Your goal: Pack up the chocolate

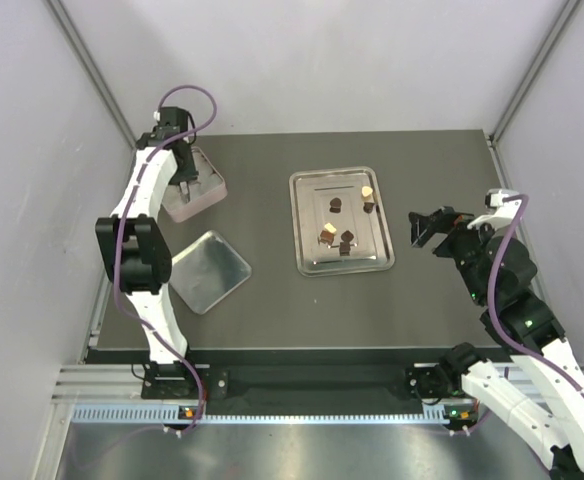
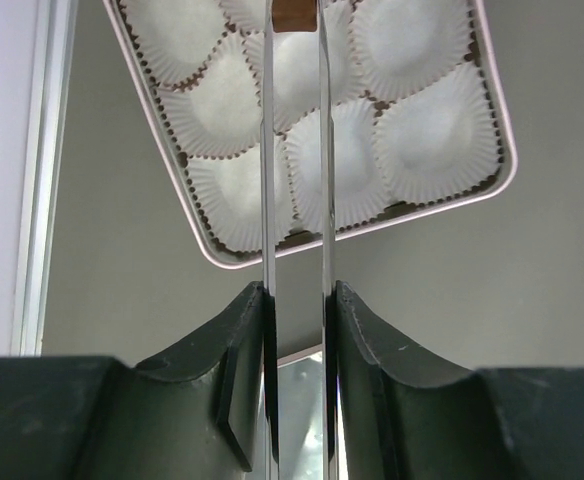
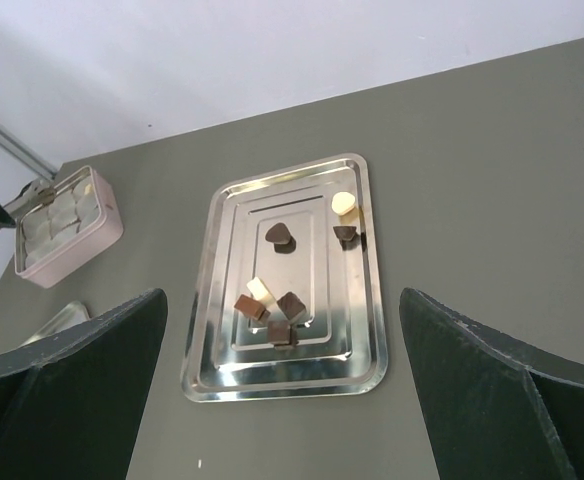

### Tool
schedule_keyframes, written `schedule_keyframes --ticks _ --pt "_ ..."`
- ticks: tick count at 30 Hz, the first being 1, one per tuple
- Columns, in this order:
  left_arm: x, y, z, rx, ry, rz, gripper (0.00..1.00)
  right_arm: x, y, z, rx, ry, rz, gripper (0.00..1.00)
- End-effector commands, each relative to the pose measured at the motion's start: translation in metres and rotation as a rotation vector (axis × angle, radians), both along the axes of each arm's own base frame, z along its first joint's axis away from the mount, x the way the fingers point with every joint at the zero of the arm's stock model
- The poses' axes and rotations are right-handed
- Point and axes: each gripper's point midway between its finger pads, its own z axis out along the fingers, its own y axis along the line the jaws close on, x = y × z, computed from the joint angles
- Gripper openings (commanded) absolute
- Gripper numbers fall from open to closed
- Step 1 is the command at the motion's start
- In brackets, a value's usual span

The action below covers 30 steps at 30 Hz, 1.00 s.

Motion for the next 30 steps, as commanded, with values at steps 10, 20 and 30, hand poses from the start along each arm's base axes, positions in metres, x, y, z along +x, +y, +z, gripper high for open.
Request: schedule_keyframes --ticks 10,20,30 --pt "0.016 0.028 -0.005 0.072 -0.020 0.049 0.37 0.004 -0.001 0.015 0.008 -0.053 -0.008 1.00" --pt "0.024 0.029 -0.008 0.080 -0.023 0.039 0.45 0.005 -0.003 0.013 -0.004 -0.050 -0.023 1.00" --pt "0.023 0.022 0.016 0.058 -0.072 0.009 0.47 0.002 -0.004 0.012 0.009 -0.053 -0.021 1.00"
